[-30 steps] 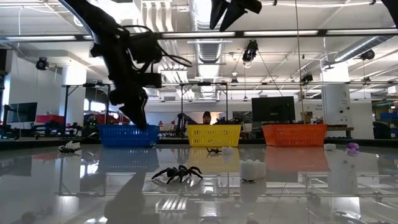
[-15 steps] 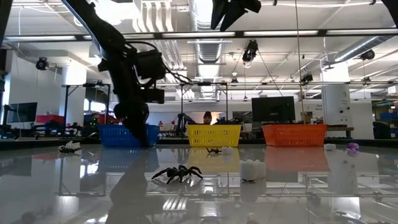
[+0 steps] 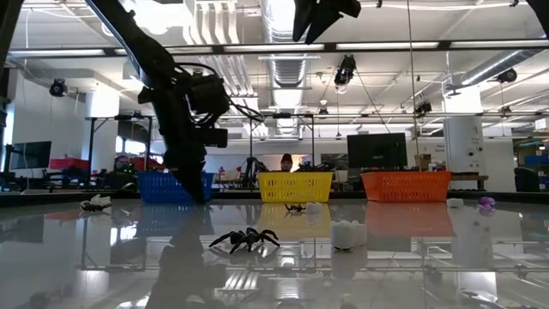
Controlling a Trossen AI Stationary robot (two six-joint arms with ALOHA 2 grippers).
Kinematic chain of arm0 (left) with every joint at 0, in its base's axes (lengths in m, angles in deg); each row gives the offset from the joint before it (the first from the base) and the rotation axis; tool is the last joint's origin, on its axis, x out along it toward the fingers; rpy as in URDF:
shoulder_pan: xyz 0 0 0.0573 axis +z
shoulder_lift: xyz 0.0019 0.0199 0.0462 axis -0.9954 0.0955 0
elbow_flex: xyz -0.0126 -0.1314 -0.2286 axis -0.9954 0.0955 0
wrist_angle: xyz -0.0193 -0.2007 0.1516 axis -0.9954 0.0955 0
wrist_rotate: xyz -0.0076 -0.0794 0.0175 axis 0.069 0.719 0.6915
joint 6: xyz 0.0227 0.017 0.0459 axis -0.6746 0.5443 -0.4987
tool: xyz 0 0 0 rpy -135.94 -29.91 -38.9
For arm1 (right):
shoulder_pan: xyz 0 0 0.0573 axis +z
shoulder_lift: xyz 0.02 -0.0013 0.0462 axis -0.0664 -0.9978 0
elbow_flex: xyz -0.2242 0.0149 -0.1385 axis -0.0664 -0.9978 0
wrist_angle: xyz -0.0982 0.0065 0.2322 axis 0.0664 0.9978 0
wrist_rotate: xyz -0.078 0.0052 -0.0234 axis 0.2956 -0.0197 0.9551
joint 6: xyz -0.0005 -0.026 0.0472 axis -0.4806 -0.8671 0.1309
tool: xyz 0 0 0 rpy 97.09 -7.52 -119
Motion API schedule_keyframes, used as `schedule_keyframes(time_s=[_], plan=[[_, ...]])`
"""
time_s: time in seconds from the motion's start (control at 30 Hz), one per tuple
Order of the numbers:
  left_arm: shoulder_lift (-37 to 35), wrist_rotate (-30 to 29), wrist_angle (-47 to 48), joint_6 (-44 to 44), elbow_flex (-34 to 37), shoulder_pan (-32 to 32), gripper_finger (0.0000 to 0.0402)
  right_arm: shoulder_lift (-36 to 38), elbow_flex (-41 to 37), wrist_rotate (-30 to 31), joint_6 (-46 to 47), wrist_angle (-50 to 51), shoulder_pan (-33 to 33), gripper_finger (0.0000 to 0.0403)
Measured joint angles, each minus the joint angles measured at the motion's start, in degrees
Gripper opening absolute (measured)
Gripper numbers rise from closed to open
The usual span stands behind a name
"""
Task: Sort Halloween decoration
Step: Put the black spider toy into the blue basket
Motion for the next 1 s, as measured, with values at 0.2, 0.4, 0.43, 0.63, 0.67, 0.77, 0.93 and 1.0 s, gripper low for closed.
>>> schedule_keyframes(time_s=[0.2, 0.4, 0.43, 0.63, 0.67, 0.77, 0.93, 1.0], plan=[[0.02, 3.48, 0.31, 0.09, 0.07, 0.02, 0.0008, 0.0, 0.0, 0.0, -0.75, -0.04, -0.01, 0.0155], [0.0, 4.88, 0.74, 1.49, 0.11, 0.02, 0.0002, 0.0, 0.0, 0.0, -1.23, -0.02, -0.15, 0.0155], [-0.12, 5.28, 1.02, 1.92, 0.11, 0.01, 0.0001, 0.0, 0.0, 0.0, -1.25, 0.01, -0.15, 0.0155], [-3.11, 10.59, 3.03, 3.13, 0.35, -0.22, 0.0, 0.0, 0.0, 0.03, -1.79, 0.16, -0.15, 0.0155], [-4.02, 10.82, 3.52, 3.19, 0.23, -0.21, 0.0, 0.0, 0.0, 0.03, -1.81, 0.26, -0.15, 0.0155], [-6.8, 10.86, 4.61, 3.3, 0.17, -0.45, 0.0, 0.0, 0.0, 0.04, -2.48, 0.28, -0.15, 0.0155], [-11.53, 10.71, 5.03, 3.3, 0.17, -0.47, 0.0, 0.0, 0.0, 0.05, -3.74, 0.25, -0.15, 0.0155], [-12.56, 10.21, 5.03, 3.17, 0.17, -0.43, 0.0, 0.0, 0.0, 0.07, -3.75, 0.23, -0.15, 0.0155]])
